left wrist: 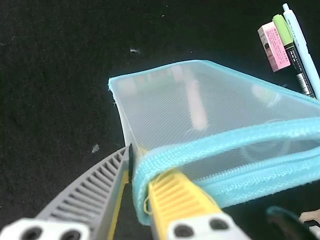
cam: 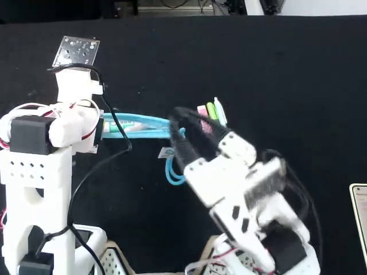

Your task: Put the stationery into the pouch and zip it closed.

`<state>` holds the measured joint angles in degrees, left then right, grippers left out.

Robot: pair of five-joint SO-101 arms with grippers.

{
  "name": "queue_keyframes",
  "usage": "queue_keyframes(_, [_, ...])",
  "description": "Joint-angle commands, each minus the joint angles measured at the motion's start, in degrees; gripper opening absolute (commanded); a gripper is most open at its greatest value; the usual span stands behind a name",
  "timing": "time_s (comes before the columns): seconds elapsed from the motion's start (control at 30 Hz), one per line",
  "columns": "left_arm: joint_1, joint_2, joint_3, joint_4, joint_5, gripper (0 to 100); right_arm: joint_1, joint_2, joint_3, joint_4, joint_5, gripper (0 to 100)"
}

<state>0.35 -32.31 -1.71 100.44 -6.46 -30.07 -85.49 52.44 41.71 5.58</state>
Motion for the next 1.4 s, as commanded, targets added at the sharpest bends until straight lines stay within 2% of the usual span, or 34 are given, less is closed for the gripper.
queue_keyframes(0.0, [-0.22, 0.09, -0.04, 0.35, 0.00, 3, 13.19, 0.92, -2.42, 6.86, -0.09, 4.7])
queue_keyframes(0.13, [-0.22, 0.09, -0.04, 0.35, 0.00, 3, 24.18, 1.01, -0.66, 9.58, 0.00, 4.7])
queue_keyframes(0.23, [-0.22, 0.09, -0.04, 0.35, 0.00, 3, 26.11, 2.95, 2.86, 10.90, 0.62, 4.7])
queue_keyframes(0.33, [-0.22, 0.09, -0.04, 0.35, 0.00, 3, 26.20, 8.04, 4.26, 12.31, 3.69, 4.7])
queue_keyframes(0.47, [-0.22, 0.09, -0.04, 0.35, 0.00, 3, 26.37, 19.12, 2.86, 11.96, 4.04, 4.7])
queue_keyframes(0.73, [-0.22, 0.09, -0.04, 0.35, 0.00, 3, 26.11, 47.69, -8.40, 11.08, 3.78, 4.7])
queue_keyframes(0.87, [-0.22, 0.09, -0.04, 0.35, -0.09, 3, 26.11, 61.14, -15.87, 9.67, -0.70, 5.0])
queue_keyframes(0.97, [-0.22, 0.09, -0.04, 0.35, -0.09, 3, 24.44, 69.58, -21.23, 9.85, -2.29, 10.5])
queue_keyframes(1.07, [-0.22, 0.09, -0.04, 0.35, -0.09, 3, 22.51, 76.44, -25.27, 9.49, -2.11, 14.4])
queue_keyframes(1.37, [-0.22, 0.09, -0.04, 0.35, -0.09, 3, 18.29, 90.77, -37.76, 9.41, -1.76, 14.5])
